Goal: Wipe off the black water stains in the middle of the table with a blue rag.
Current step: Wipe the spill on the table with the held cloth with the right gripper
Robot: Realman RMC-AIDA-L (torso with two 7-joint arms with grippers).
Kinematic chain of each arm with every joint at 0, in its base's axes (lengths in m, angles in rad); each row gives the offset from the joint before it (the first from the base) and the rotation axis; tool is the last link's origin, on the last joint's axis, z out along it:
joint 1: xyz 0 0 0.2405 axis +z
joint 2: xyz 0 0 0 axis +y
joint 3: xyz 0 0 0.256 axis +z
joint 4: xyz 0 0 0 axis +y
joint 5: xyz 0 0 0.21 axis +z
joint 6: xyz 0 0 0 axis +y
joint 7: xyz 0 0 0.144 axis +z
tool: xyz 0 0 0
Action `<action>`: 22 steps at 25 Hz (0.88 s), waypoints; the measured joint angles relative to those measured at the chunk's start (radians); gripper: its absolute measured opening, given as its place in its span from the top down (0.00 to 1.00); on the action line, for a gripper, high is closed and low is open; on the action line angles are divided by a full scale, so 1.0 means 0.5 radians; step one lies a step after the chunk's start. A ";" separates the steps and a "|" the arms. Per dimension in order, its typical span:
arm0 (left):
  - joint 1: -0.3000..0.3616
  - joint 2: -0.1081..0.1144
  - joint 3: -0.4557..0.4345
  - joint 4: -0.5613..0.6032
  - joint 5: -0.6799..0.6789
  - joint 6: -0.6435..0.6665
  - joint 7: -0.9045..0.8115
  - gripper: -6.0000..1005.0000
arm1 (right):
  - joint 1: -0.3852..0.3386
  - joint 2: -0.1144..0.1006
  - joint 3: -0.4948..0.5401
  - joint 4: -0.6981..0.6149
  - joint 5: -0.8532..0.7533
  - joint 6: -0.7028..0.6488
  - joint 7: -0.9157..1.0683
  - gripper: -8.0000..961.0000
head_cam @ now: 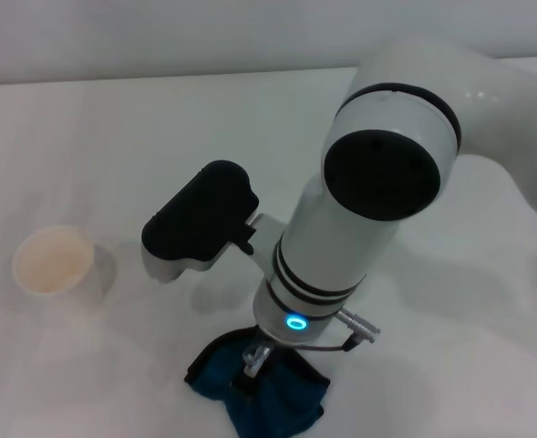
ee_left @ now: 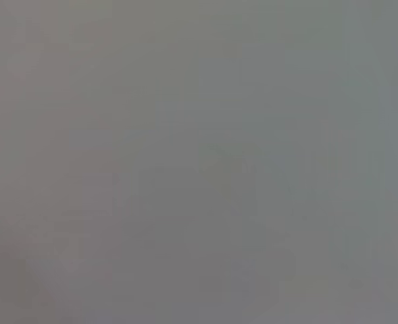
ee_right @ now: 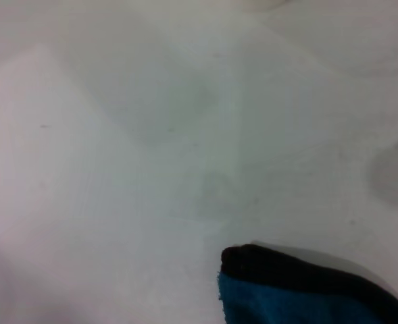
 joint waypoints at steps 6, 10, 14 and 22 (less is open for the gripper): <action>0.018 -0.003 0.000 0.008 -0.005 0.001 0.000 0.12 | 0.009 0.000 0.053 -0.002 -0.201 0.128 0.107 0.93; 0.034 -0.005 -0.006 0.008 -0.007 0.004 0.000 0.12 | -0.022 0.000 0.148 -0.054 -0.326 0.263 0.118 0.93; 0.054 -0.004 -0.012 0.008 -0.008 0.007 0.000 0.12 | -0.107 -0.005 0.285 -0.168 -0.482 0.428 0.108 0.93; 0.063 -0.005 -0.013 0.009 -0.008 0.008 0.000 0.12 | -0.398 -0.019 0.672 -0.277 -0.836 0.675 -0.082 0.93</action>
